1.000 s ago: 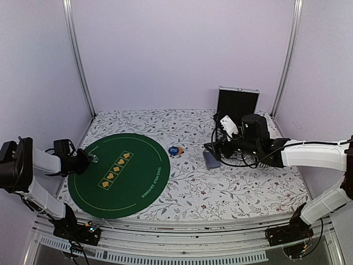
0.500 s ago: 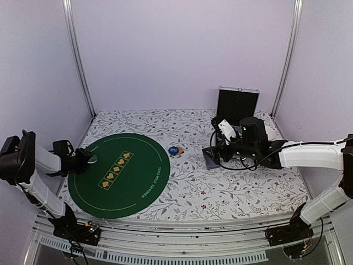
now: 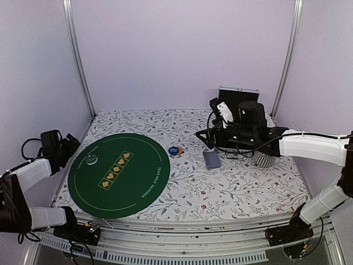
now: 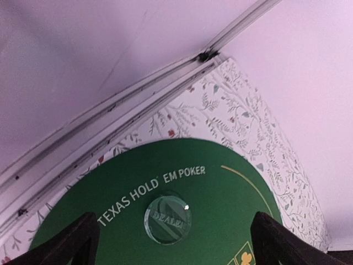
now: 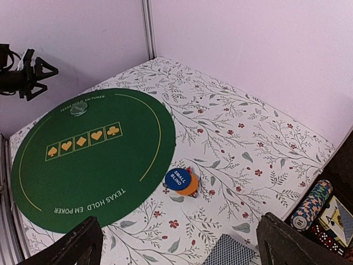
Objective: Distribute texas hold em gaming equipment
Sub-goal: Pick up the small blind button from the center of the board.
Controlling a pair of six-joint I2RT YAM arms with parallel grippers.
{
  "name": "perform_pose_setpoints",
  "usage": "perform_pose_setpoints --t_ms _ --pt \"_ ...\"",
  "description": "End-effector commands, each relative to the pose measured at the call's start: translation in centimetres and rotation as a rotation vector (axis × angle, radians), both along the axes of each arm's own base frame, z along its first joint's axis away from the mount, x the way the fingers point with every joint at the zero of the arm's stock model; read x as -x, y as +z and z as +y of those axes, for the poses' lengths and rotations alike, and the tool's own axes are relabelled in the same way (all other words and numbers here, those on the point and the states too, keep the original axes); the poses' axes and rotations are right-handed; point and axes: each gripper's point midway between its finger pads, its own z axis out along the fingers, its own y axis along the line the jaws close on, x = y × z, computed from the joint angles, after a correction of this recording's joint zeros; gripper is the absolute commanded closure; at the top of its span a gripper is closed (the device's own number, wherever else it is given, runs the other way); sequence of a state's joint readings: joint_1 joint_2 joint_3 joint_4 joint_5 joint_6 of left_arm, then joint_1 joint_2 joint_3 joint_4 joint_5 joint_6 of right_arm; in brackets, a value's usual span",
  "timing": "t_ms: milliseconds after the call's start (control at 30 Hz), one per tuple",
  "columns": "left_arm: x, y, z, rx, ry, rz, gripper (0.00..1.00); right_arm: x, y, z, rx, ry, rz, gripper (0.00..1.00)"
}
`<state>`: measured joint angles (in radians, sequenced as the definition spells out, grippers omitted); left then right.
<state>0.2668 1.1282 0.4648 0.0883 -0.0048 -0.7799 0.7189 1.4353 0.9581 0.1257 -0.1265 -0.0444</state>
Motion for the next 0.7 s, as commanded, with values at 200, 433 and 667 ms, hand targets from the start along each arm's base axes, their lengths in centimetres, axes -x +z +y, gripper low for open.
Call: perform_pose_setpoints --t_ms 200,433,667 --pt "-1.3 11.2 -5.2 -0.390 -0.236 -0.135 0.02 -5.2 -4.1 5.5 0.027 -0.131 0.233 0.10" --pt "-2.2 11.0 -12.9 -0.322 -0.504 -0.200 0.02 -8.3 -10.0 9.5 0.245 -0.191 0.228 0.20" --pt "-4.8 8.5 -22.9 -0.087 -0.905 -0.189 0.17 -10.0 -12.5 12.2 0.218 -0.158 0.279 0.39"
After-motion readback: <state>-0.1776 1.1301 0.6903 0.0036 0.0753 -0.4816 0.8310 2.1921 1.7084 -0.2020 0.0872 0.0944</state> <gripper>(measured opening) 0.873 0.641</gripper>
